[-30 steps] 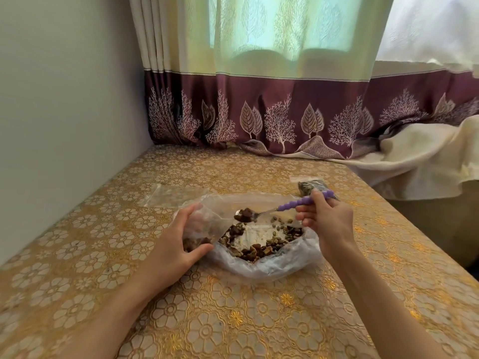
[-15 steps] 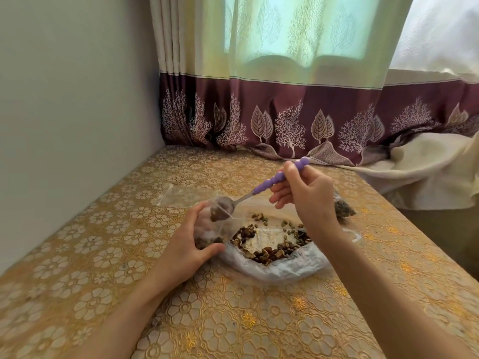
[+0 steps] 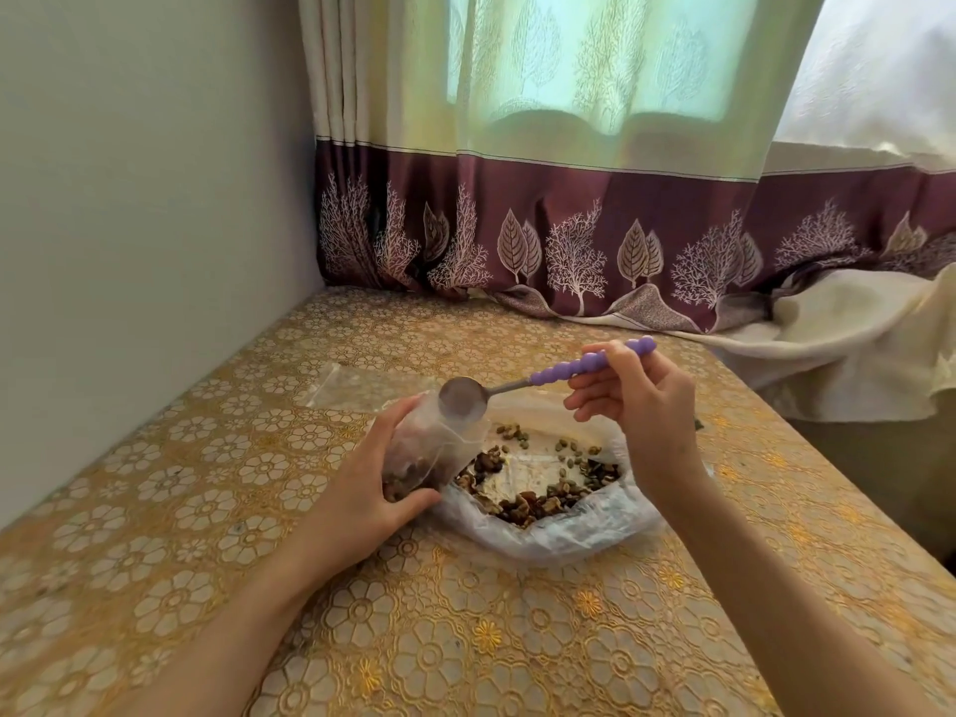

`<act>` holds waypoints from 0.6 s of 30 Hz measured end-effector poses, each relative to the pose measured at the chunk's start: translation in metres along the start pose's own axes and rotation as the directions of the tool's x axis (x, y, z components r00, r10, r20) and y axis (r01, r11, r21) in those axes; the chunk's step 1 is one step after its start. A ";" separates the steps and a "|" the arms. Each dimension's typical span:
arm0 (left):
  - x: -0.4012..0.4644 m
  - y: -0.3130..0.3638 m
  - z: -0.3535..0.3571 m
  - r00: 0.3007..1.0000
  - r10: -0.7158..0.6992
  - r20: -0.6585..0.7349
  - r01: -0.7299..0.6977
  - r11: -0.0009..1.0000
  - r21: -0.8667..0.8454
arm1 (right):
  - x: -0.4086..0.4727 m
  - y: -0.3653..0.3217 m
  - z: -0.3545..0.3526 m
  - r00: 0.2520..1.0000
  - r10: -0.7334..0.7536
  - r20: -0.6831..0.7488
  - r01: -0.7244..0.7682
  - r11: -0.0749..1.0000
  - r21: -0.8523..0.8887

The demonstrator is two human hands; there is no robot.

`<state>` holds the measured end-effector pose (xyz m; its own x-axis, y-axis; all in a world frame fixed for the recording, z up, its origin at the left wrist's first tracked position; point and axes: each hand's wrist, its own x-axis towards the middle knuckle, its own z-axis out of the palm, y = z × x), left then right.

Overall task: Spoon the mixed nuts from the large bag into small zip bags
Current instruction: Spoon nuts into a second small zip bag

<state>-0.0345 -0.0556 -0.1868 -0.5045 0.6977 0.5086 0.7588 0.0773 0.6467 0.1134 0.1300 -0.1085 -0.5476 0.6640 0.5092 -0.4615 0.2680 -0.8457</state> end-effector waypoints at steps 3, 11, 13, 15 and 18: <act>-0.001 0.001 0.000 1.000 0.015 0.006 -0.015 1.000 0.019 | 0.001 0.007 -0.015 0.995 0.014 -0.096 -0.015 1.000 -0.014; -0.003 0.003 0.000 0.999 0.005 -0.050 -0.002 0.999 0.050 | 0.006 0.033 -0.055 0.967 0.066 -0.247 -0.126 0.964 -0.233; -0.003 0.004 0.000 0.998 0.008 -0.057 -0.004 0.998 0.056 | 0.006 0.037 -0.063 0.954 0.089 -0.285 -0.172 0.944 -0.282; -0.004 0.006 0.000 0.998 0.016 -0.068 -0.013 0.998 0.055 | 0.008 0.039 -0.069 0.942 0.116 -0.316 -0.216 0.928 -0.303; -0.005 0.008 0.000 0.995 0.022 -0.092 -0.019 0.999 0.041 | 0.008 0.039 -0.074 0.929 0.151 -0.338 -0.254 0.924 -0.285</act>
<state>-0.0256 -0.0586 -0.1845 -0.5233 0.6304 0.5734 0.7843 0.0932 0.6134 0.1428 0.1967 -0.1490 -0.3425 0.8933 0.2912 -0.0886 0.2778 -0.9565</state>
